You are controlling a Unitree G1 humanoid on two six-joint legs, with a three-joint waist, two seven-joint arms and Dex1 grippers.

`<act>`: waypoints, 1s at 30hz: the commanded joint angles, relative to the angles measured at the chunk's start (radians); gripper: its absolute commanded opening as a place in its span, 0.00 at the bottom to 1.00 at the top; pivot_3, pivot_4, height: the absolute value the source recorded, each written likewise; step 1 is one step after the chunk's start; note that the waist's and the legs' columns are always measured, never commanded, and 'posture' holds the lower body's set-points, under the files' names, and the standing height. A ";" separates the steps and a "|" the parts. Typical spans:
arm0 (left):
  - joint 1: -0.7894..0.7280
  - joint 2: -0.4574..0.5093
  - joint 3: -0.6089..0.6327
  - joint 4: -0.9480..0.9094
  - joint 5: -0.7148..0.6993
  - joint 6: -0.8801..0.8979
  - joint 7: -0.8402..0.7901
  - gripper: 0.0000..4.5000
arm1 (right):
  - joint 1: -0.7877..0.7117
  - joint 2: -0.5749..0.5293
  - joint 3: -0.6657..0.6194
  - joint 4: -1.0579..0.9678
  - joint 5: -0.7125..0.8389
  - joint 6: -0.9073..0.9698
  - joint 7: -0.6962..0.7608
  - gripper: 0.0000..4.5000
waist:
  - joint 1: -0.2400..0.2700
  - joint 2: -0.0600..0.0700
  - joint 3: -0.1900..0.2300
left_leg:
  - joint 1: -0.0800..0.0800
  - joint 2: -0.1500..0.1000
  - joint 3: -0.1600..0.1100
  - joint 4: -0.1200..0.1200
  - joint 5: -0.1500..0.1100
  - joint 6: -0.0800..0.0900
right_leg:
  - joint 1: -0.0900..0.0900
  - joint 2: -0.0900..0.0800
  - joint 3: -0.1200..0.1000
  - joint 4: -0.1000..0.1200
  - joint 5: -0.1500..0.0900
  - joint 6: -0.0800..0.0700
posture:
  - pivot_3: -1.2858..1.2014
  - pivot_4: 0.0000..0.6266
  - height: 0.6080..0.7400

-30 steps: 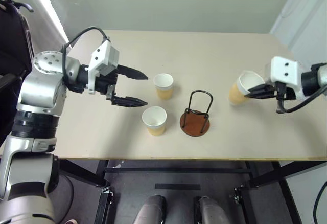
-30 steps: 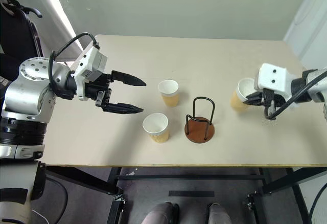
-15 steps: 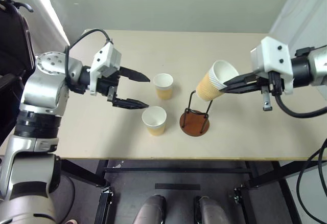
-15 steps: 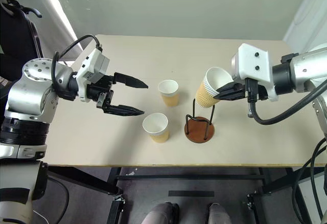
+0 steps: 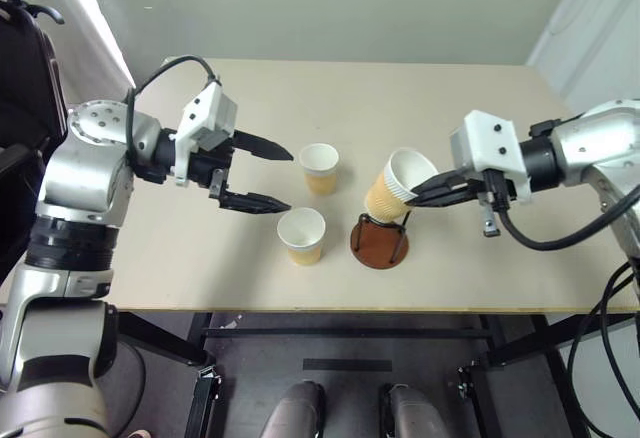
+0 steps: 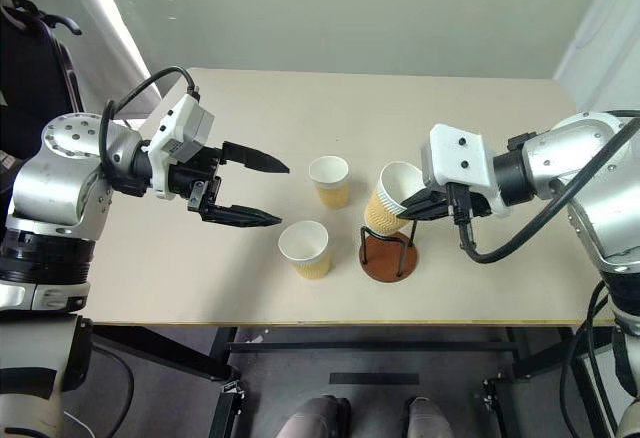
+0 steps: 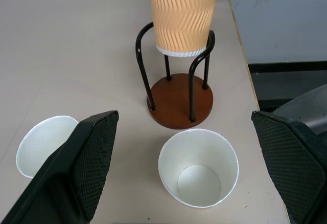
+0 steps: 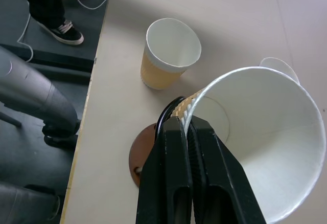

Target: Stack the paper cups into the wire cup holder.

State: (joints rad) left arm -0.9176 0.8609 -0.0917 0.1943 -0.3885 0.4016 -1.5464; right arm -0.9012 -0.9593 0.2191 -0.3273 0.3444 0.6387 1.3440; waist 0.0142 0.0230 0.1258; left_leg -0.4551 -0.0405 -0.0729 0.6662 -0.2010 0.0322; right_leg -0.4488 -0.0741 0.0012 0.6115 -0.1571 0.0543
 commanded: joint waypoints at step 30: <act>0.021 0.078 0.004 -0.122 0.037 -0.034 -0.018 1.00 | -0.087 0.094 -0.178 0.010 0.127 0.195 -0.121 0.82 | -0.001 0.000 0.000 | 0.000 0.000 0.000 0.000 0.000 0.000 | 0.000 0.000 0.000 -0.001 -0.001 -0.001 | 0.52 0.24 1.00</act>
State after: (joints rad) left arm -0.9042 0.9145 -0.0937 0.1187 -0.3604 0.3872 -1.5466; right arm -0.9711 -0.8649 0.0935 -0.2767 0.4188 0.7885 1.2393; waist 0.0127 0.0226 0.1259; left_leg -0.4554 -0.0406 -0.0729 0.6658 -0.2014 0.0316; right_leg -0.4493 -0.0738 0.0012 0.6108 -0.1581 0.0527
